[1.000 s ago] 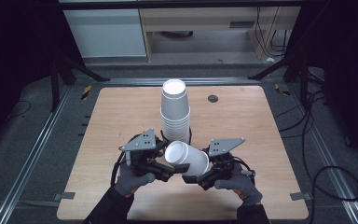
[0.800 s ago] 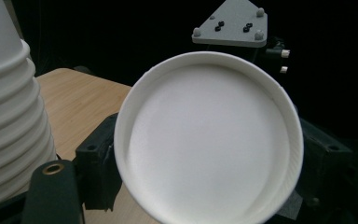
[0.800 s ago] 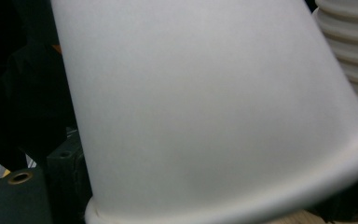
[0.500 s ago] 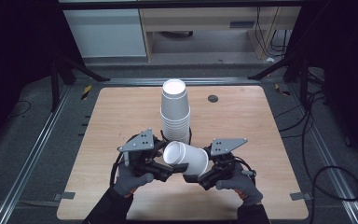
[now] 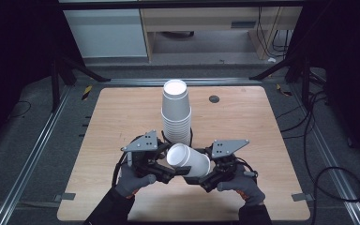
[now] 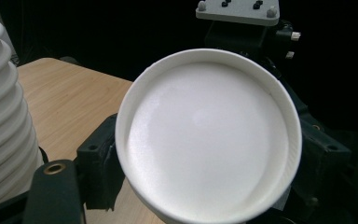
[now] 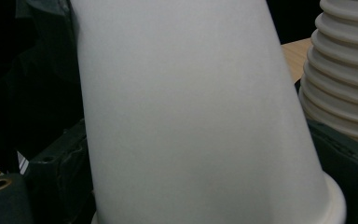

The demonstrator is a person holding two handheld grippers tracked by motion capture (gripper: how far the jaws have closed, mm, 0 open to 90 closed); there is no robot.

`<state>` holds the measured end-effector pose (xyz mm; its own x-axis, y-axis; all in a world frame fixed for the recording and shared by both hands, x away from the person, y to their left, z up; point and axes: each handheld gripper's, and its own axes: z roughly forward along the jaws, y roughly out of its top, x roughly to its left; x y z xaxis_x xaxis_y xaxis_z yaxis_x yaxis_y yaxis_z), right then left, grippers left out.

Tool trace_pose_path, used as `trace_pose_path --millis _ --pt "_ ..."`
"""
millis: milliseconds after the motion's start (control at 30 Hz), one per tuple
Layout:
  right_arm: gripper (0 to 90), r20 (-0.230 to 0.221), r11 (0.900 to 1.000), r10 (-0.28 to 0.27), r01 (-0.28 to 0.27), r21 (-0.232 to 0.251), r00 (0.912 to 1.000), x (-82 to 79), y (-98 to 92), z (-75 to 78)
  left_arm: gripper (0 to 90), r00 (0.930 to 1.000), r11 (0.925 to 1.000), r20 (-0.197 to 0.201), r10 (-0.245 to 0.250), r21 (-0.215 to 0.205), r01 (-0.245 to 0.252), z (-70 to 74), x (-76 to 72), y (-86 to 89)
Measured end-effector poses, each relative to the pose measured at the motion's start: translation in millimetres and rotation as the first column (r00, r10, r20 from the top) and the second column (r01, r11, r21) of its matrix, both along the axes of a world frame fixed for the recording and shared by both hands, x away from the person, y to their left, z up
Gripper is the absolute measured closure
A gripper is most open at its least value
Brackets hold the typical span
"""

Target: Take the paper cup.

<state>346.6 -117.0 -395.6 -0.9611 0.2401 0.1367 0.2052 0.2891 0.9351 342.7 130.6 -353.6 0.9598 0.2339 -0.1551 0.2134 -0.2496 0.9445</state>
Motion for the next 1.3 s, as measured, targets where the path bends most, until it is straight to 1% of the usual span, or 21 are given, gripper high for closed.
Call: trace_pose_path --millis 267,400,467,700,733,800,867,900,933,967,1000,1033,1100,1133,1200,1233,1267,1300 --pt "9.9 -0.001 1.000 0.000 0.000 -0.013 1.0000 0.0 -0.6 1.5 23.1 1.0000 1.0000 -0.005 -0.003 -0.003 0.003 -0.5 1.1 0.9" --pt "10.1 -0.001 1.000 0.002 -0.002 -0.008 1.0000 0.4 -1.8 3.4 21.9 1.0000 0.9997 -0.006 0.003 -0.023 -0.003 -0.1 0.8 0.5" --pt "10.1 -0.001 1.000 0.003 -0.003 -0.006 1.0000 0.5 -2.1 3.8 21.8 1.0000 0.9997 -0.006 0.003 -0.026 -0.003 0.0 0.8 0.3" --pt "10.1 0.001 1.000 0.008 -0.008 -0.026 1.0000 1.1 -3.4 7.5 21.4 0.9999 0.9993 -0.008 0.015 -0.033 -0.015 2.9 0.3 1.3" --pt "10.1 0.004 0.999 0.011 -0.011 -0.037 0.9999 1.4 -3.5 8.1 21.5 0.9998 0.9987 -0.007 0.020 -0.046 -0.020 5.2 0.4 4.2" --pt "10.1 0.004 0.999 0.014 -0.014 -0.045 0.9999 1.6 -3.5 8.5 21.6 0.9997 0.9983 -0.009 0.023 -0.053 -0.023 6.9 0.6 6.7" --pt "10.1 0.008 0.998 0.017 -0.016 -0.062 0.9998 1.7 -3.4 9.7 21.6 0.9996 0.9981 -0.003 0.028 -0.056 -0.028 9.3 0.3 10.4" --pt "10.1 0.011 0.997 0.021 -0.020 -0.080 0.9997 2.8 -3.7 12.0 21.7 0.9993 0.9975 -0.002 0.039 -0.060 -0.039 11.3 -0.1 15.1" --pt "10.1 0.011 0.997 0.021 -0.020 -0.080 0.9997 2.8 -3.7 12.0 21.6 0.9993 0.9975 -0.002 0.039 -0.060 -0.039 11.3 -0.1 15.1" --pt "10.1 0.015 0.995 0.022 -0.020 -0.098 0.9997 4.4 -3.9 14.6 21.6 0.9989 0.9971 0.003 0.046 -0.061 -0.046 13.0 -0.6 20.1" --pt "10.1 0.015 0.995 0.022 -0.020 -0.098 0.9997 4.4 -3.9 14.6 21.4 0.9989 0.9971 0.003 0.046 -0.061 -0.046 13.0 -0.6 20.1" --pt "10.0 0.025 0.991 0.016 -0.012 -0.130 0.9996 7.3 -4.3 18.3 21.0 0.9988 0.9967 0.000 0.050 -0.064 -0.050 14.3 -1.1 24.8" --pt "10.0 0.029 0.988 0.014 -0.009 -0.152 0.9995 9.5 -5.1 21.2 20.1 0.9987 0.9969 0.002 0.050 -0.060 -0.050 14.6 -1.1 26.8" --pt "10.0 0.029 0.988 0.014 -0.009 -0.152 0.9995 9.5 -5.1 21.2 20.1 0.9985 0.9972 0.005 0.054 -0.053 -0.053 14.6 -1.2 28.5" --pt "9.9 0.039 0.982 0.012 -0.004 -0.190 0.9992 12.7 -7.5 25.7 19.2 0.9987 0.9985 0.000 0.051 -0.021 -0.051 12.4 -0.7 32.8" --pt "9.9 0.039 0.982 0.012 -0.004 -0.190 0.9992 12.7 -7.5 25.7 19.2 0.9987 0.9985 0.000 0.051 -0.021 -0.051 12.4 -0.7 32.8" --pt "9.9 0.042 0.979 0.010 -0.001 -0.202 0.9991 13.6 -8.5 26.9 19.2 0.9986 0.9986 0.001 0.053 -0.005 -0.053 10.9 -0.5 34.5" --pt "9.9 0.044 0.977 0.012 -0.002 -0.215 0.9990 14.4 -9.7 28.0 19.2 0.9985 0.9985 0.002 0.055 0.001 -0.055 9.8 -0.2 35.4"
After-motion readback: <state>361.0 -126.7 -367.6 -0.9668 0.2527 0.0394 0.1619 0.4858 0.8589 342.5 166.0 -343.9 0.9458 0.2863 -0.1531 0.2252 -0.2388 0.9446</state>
